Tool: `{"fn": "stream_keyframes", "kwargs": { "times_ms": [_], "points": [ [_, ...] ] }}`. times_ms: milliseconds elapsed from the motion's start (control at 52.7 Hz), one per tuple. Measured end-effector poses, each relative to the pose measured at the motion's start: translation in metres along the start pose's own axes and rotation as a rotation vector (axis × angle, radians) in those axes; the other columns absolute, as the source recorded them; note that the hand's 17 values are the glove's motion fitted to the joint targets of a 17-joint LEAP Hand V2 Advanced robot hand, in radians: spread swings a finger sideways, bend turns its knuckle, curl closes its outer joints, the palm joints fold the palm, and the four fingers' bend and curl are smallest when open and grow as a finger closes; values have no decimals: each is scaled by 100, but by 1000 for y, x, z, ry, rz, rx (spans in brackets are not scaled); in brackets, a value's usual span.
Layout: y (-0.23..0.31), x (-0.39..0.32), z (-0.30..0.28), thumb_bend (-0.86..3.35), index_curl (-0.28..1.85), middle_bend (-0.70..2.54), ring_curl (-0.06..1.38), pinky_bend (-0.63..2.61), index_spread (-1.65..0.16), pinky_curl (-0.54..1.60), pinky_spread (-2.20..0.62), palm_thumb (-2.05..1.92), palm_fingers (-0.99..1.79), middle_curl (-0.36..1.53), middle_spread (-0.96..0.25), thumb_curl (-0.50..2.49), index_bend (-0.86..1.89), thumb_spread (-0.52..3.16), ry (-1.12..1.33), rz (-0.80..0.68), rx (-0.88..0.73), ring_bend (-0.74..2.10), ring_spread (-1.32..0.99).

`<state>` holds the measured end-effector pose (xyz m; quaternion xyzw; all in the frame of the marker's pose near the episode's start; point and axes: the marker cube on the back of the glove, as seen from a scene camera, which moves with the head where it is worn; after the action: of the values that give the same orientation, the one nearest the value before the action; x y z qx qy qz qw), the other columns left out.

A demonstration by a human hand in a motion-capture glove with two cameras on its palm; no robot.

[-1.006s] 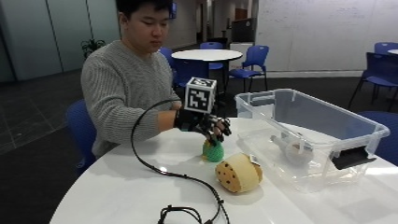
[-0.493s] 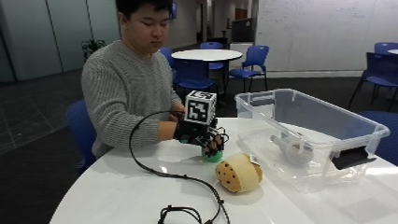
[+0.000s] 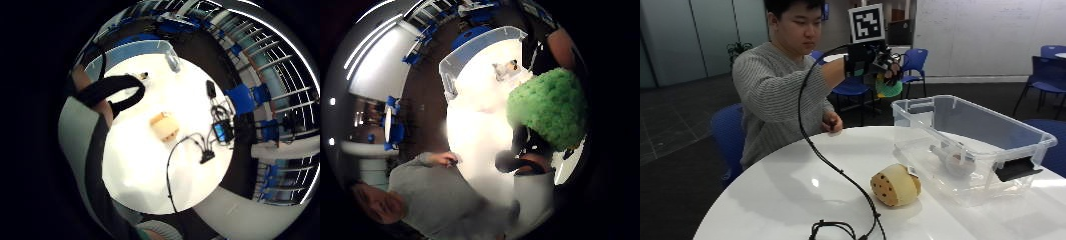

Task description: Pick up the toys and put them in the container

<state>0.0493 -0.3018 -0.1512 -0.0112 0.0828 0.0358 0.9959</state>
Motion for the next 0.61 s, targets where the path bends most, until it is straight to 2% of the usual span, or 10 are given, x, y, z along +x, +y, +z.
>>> {"fn": "stream_keyframes", "kwargs": {
  "times_ms": [76, 190, 285, 342, 436, 607],
  "points": [
    [-19, -13, 2, 13, 29, 36, 48, 109, -36, 37, -42, 54, 84, 52, -28, 51, 15, 133, -21, -46, -11, 98, -42],
    [-69, -39, 29, 11, 29, 35, 48, 107, -36, 37, -43, 55, 84, 53, -28, 53, 14, 130, 170, -154, -9, 96, -42],
    [-117, -103, 47, 9, 28, 33, 48, 107, -36, 38, -43, 55, 84, 53, -29, 54, 14, 129, 80, -93, -33, 95, -42],
    [-136, -131, 56, 8, 27, 31, 47, 108, -36, 38, -43, 54, 82, 54, -29, 54, 13, 129, 37, -145, -57, 95, -42],
    [-155, -160, 67, 7, 26, 29, 47, 108, -36, 38, -43, 55, 81, 54, -30, 54, 13, 130, -34, -199, -83, 95, -42],
    [-158, -156, 89, 6, 25, 27, 47, 108, -36, 39, -43, 55, 81, 55, -32, 55, 13, 132, -21, -213, -157, 94, -43]
  ]
}}
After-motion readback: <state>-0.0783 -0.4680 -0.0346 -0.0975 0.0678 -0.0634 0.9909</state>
